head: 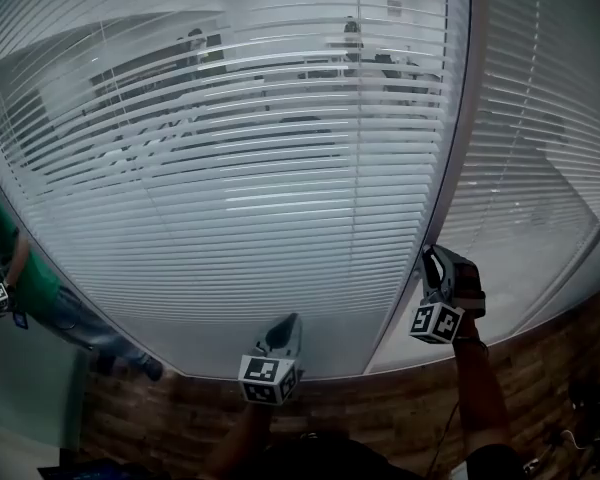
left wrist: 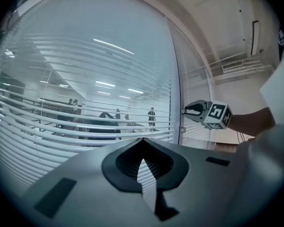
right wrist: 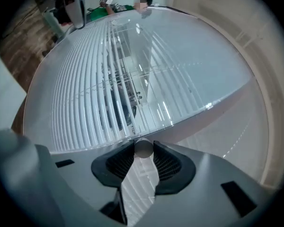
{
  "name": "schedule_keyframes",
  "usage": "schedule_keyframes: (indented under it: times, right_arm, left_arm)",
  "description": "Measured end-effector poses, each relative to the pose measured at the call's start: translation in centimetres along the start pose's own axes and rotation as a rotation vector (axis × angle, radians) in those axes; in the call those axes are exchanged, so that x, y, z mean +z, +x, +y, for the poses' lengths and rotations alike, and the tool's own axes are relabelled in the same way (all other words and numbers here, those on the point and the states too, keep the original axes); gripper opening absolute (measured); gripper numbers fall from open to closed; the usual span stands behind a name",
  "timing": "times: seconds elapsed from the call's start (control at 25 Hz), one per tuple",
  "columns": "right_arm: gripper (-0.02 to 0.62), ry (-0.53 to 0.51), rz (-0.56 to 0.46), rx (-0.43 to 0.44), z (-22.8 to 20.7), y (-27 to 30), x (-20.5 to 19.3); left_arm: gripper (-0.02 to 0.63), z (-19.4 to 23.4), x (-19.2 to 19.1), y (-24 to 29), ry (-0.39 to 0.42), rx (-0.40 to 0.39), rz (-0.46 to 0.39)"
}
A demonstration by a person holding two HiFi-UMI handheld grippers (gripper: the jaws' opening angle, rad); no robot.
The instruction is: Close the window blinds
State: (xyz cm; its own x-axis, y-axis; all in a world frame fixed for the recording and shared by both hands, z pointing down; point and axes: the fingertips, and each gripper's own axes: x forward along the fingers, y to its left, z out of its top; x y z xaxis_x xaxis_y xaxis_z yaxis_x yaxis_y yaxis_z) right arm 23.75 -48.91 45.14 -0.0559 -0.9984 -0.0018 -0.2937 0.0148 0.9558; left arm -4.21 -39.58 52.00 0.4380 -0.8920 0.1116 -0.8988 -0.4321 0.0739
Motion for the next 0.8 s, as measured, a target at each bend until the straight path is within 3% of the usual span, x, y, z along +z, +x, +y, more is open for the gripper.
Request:
schedule_keyframes:
  times: [0.12,0.32,0.4,0.56,0.8]
  right_arm:
    - [0.129,0.288,-0.019,0.031,-0.5,-0.8,-0.2]
    - [0.135,1.162,-0.079,0.160,-1.1,-0.6,-2.2]
    - [0.146,1.375,-0.075,0.197,-1.2,-0.2,-2.6]
    - [0.147,1.481,-0.087,0.211,-1.1,-0.3,-2.3]
    - [0.147,1.461,-0.084,0.187,-1.3,0.3,-1.5]
  left_arm:
    - [-0.005,0.3,-0.1,-0.4,-0.011,0.012,-0.007]
    - [-0.005,1.0,-0.7,-1.0,-0.014,0.030,0.011]
    - [-0.005,1.1,-0.8,-1.0,-0.017,0.029,0.010]
    - [-0.005,1.0,-1.0,-1.1,-0.019,0.023,0.018]
    - [-0.005,0.7,-0.9,-1.1,-0.008,0.019,0.019]
